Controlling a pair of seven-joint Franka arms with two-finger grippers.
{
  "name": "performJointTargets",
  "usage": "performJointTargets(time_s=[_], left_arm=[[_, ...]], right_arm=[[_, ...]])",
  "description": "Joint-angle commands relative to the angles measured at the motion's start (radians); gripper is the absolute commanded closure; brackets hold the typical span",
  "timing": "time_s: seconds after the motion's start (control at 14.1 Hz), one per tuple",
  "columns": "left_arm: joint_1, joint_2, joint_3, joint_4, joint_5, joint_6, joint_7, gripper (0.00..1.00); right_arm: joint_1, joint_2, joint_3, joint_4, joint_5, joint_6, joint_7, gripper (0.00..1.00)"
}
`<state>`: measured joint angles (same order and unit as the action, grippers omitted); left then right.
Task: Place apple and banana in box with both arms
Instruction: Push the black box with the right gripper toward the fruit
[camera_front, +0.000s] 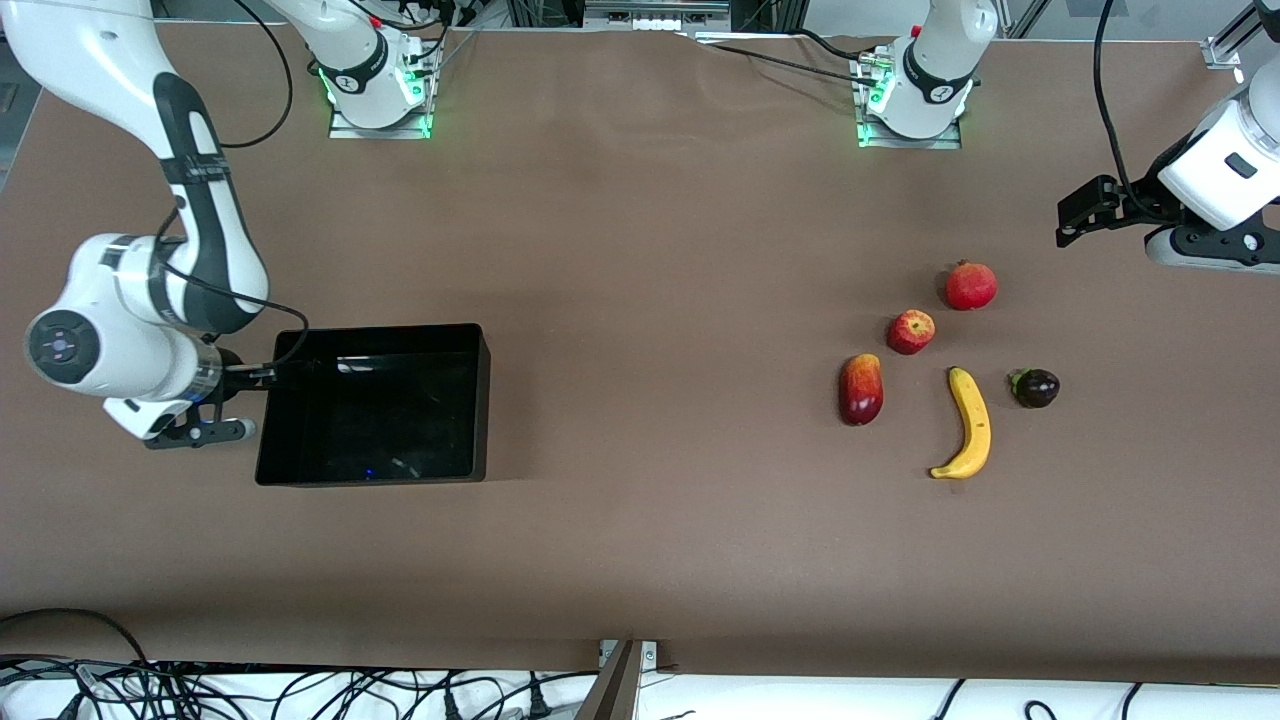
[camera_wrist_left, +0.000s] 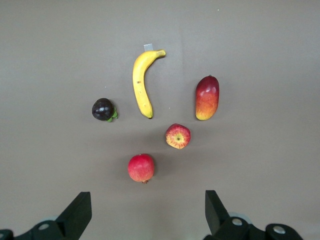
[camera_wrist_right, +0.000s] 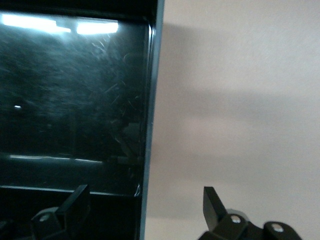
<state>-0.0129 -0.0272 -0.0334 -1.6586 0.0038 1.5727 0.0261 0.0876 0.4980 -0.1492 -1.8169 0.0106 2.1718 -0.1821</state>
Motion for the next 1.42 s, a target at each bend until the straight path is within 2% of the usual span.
performJointTargets(time_s=[0.0,0.07,0.28,0.35,0.57,0.71,0.85,0.99,1.13,1.28,1.35], left_arm=[[-0.001,0.003,-0.003,0.003,0.028,0.001,0.009,0.00],[-0.001,0.003,-0.003,0.002,0.028,0.001,0.009,0.00],[0.001,0.003,-0.002,0.002,0.027,-0.003,0.009,0.00],[0.001,0.003,-0.002,0.002,0.027,-0.005,0.009,0.00],[0.001,0.009,-0.002,0.003,0.027,0.000,0.009,0.00],[0.001,0.009,-0.002,0.003,0.027,0.000,0.009,0.00],[0.001,0.009,-0.002,0.003,0.028,0.000,0.009,0.00],[0.001,0.009,-0.002,0.003,0.028,0.000,0.009,0.00],[0.001,0.009,-0.002,0.003,0.028,0.000,0.009,0.00],[0.001,0.010,-0.002,0.003,0.028,0.001,0.009,0.00],[0.001,0.010,-0.002,0.003,0.028,0.001,0.009,0.00]], right_arm=[[-0.016,-0.018,0.010,-0.093,0.008,0.089,-0.002,0.09],[-0.017,-0.015,0.010,-0.096,0.008,0.089,-0.002,0.25],[-0.017,-0.009,0.010,-0.098,0.008,0.080,0.001,0.90],[-0.016,-0.009,0.010,-0.098,0.008,0.077,0.001,1.00],[-0.014,-0.018,0.019,-0.085,0.006,0.060,-0.005,1.00],[-0.009,-0.039,0.048,-0.068,0.006,0.046,-0.011,1.00],[-0.006,-0.065,0.111,-0.036,0.011,0.027,-0.008,1.00],[0.018,-0.072,0.184,0.049,0.016,-0.068,0.044,1.00],[0.116,-0.062,0.192,0.134,0.016,-0.157,0.172,1.00],[0.214,-0.044,0.194,0.171,0.025,-0.172,0.321,1.00],[0.269,-0.023,0.194,0.191,0.069,-0.162,0.410,1.00]])
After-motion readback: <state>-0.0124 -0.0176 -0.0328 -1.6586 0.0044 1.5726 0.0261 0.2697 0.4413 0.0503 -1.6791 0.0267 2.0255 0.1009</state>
